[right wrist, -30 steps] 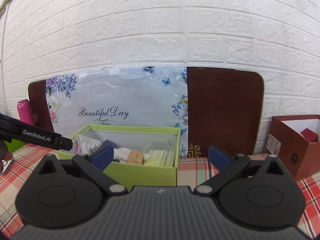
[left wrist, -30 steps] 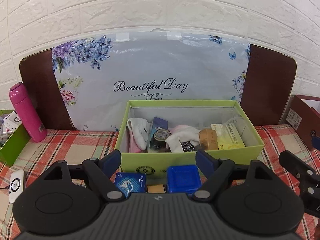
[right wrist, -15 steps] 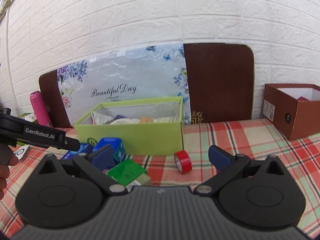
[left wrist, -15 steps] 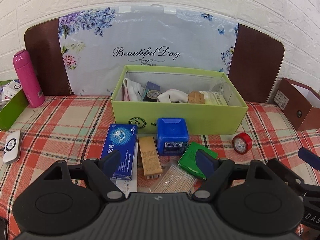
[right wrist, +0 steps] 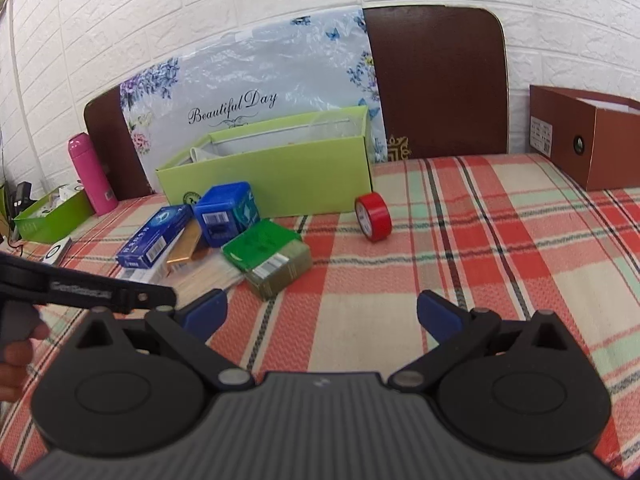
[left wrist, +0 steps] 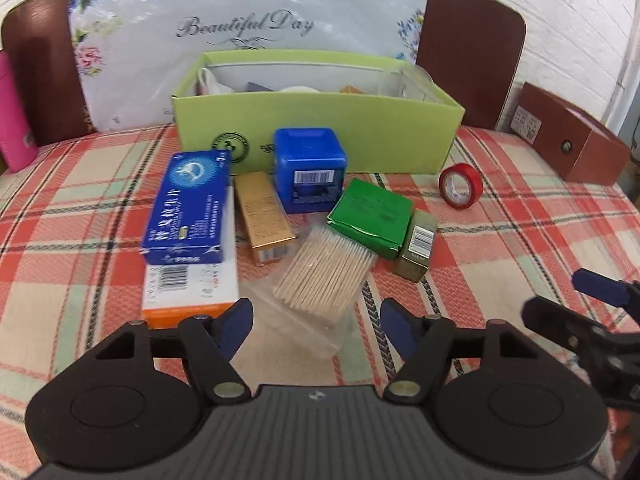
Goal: Organize objects
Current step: 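Grasp the small olive box with the right gripper while the left grasps the toothpick bag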
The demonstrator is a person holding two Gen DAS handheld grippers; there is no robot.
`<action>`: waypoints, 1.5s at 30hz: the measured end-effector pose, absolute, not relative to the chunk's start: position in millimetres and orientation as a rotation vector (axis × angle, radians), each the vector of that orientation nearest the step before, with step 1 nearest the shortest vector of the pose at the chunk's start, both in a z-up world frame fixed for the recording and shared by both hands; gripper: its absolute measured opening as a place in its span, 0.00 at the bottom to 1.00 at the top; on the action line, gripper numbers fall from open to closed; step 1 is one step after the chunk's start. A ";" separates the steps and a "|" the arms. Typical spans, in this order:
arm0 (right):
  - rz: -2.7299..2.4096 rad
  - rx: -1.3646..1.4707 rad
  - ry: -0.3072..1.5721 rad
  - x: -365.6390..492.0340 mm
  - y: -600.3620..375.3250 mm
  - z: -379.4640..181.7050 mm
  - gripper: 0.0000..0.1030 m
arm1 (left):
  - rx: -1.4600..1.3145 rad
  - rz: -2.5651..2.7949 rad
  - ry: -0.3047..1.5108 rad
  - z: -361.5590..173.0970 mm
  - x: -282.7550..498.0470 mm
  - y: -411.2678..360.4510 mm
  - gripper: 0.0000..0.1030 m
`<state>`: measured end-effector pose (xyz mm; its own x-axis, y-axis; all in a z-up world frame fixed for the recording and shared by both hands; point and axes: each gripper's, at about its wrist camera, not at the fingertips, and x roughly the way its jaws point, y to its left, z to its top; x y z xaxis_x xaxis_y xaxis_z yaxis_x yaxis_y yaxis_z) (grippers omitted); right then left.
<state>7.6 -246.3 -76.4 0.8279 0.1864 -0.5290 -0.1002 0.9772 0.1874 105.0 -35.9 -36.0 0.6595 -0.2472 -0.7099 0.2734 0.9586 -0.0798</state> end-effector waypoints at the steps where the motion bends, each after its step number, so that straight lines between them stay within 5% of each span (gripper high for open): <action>1: 0.153 0.151 0.577 6.2 -246.6 -76.8 1.00 | 0.051 -0.295 0.805 -40.3 110.5 -40.4 0.72; 3: 0.152 0.139 0.577 4.5 -245.8 -76.8 1.00 | 0.082 -0.297 0.816 -49.9 121.4 -48.2 0.72; 6: 0.149 0.129 0.575 5.2 -244.8 -77.4 1.00 | 0.108 -0.292 0.803 -58.7 125.1 -48.7 0.45; 7: 0.148 0.123 0.578 6.9 -244.0 -78.1 1.00 | 0.109 -0.306 0.807 -56.5 122.2 -46.1 0.27; 9: 0.143 0.115 0.582 13.8 -240.9 -79.6 1.00 | 0.081 -0.316 0.830 -51.6 113.7 -37.7 0.18; 17: 0.190 0.045 0.630 74.9 -192.0 -95.0 0.84 | 0.037 -0.295 0.858 -52.5 73.8 -18.2 0.18; 20: 0.177 0.027 0.662 93.6 -183.1 -108.7 0.71 | 0.042 -0.309 0.860 -52.0 69.7 -20.5 0.18; 22: 0.164 0.050 0.694 95.2 -190.6 -114.7 0.32 | 0.043 -0.320 0.858 -52.2 67.1 -19.9 0.18; 24: 0.145 0.059 0.692 84.9 -204.3 -112.5 0.23 | 0.044 -0.344 0.846 -50.3 63.2 -17.8 0.18; 27: 0.140 0.037 0.702 62.1 -227.1 -110.1 0.21 | 0.069 -0.351 0.812 -42.9 57.7 -16.5 0.21; 31: 0.128 0.068 0.717 34.2 -252.8 -108.4 0.21 | 0.094 -0.374 0.759 -30.7 65.2 -19.8 0.65; 32: 0.133 0.076 0.721 29.5 -255.7 -107.8 0.21 | 0.123 -0.388 0.746 -28.4 69.6 -26.0 0.67; 40: 0.145 0.056 0.710 16.1 -249.1 -102.0 0.36 | 0.290 -0.404 0.769 -53.3 108.5 -62.6 0.69; 42: 0.141 0.027 0.697 16.2 -245.8 -101.3 0.36 | 0.231 -0.400 0.785 -53.8 102.5 -54.9 0.55; 43: 0.139 0.021 0.694 17.0 -244.8 -101.2 0.36 | 0.193 -0.407 0.816 -51.9 98.1 -51.4 0.36; 45: 0.140 0.029 0.694 19.8 -244.6 -101.1 0.36 | 0.171 -0.409 0.838 -46.3 84.5 -48.7 0.33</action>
<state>19.8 -244.6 -101.1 0.7599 0.1386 -0.6351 -0.1192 0.9901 0.0735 84.5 -48.7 -46.3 0.5969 -0.2841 -0.7504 0.4168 0.9089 -0.0125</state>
